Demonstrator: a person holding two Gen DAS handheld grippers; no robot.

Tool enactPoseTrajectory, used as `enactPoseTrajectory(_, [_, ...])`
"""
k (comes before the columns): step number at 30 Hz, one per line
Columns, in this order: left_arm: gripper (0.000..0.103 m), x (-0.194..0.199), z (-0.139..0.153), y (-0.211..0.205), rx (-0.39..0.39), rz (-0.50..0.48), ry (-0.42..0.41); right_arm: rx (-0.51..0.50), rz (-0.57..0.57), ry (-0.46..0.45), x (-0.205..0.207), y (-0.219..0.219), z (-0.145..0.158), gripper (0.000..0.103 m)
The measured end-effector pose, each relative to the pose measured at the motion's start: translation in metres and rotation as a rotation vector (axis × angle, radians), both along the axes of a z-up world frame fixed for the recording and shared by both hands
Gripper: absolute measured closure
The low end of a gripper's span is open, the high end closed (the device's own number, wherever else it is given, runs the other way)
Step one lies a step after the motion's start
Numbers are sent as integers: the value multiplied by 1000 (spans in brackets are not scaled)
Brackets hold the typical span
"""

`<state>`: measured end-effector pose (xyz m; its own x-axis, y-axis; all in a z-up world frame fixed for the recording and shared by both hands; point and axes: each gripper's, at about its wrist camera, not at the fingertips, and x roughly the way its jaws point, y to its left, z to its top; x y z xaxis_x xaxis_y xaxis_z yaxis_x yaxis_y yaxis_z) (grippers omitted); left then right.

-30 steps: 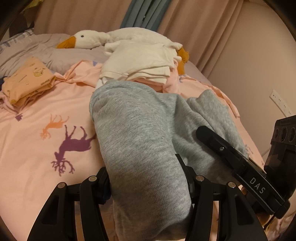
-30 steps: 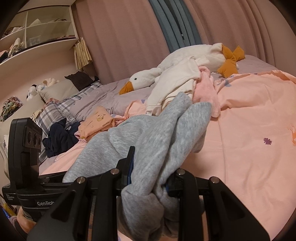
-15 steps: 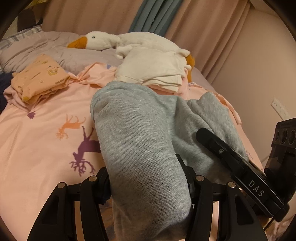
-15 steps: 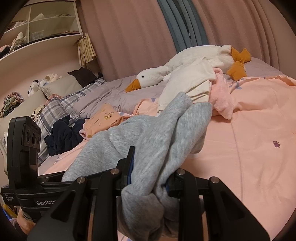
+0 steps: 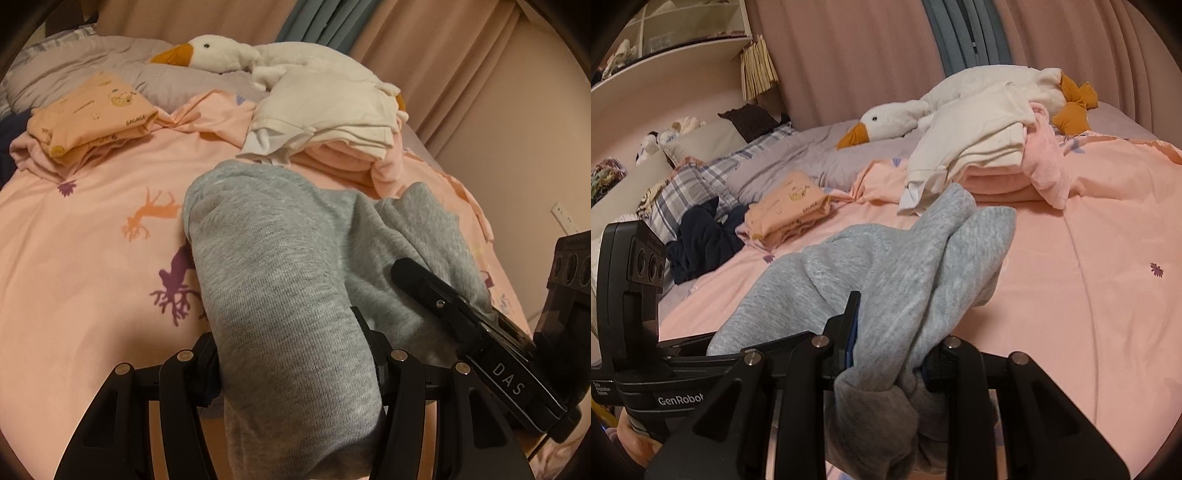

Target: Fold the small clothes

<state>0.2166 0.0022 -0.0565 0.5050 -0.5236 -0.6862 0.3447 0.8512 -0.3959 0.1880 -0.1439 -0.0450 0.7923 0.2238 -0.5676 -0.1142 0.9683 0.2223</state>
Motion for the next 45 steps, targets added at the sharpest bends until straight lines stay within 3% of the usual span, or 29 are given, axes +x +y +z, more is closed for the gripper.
enactPoseTrajectory(22, [46, -7, -18, 10, 86, 36, 76, 23, -71, 141, -14, -19, -27, 70])
enactPoseTrajectory(32, [41, -8, -25, 9, 122, 44, 100, 53, -99, 202, -15, -34, -42, 61])
enactPoseTrajectory(45, [36, -9, -27, 8, 177, 56, 93, 122, -115, 240, -19, -51, -57, 42])
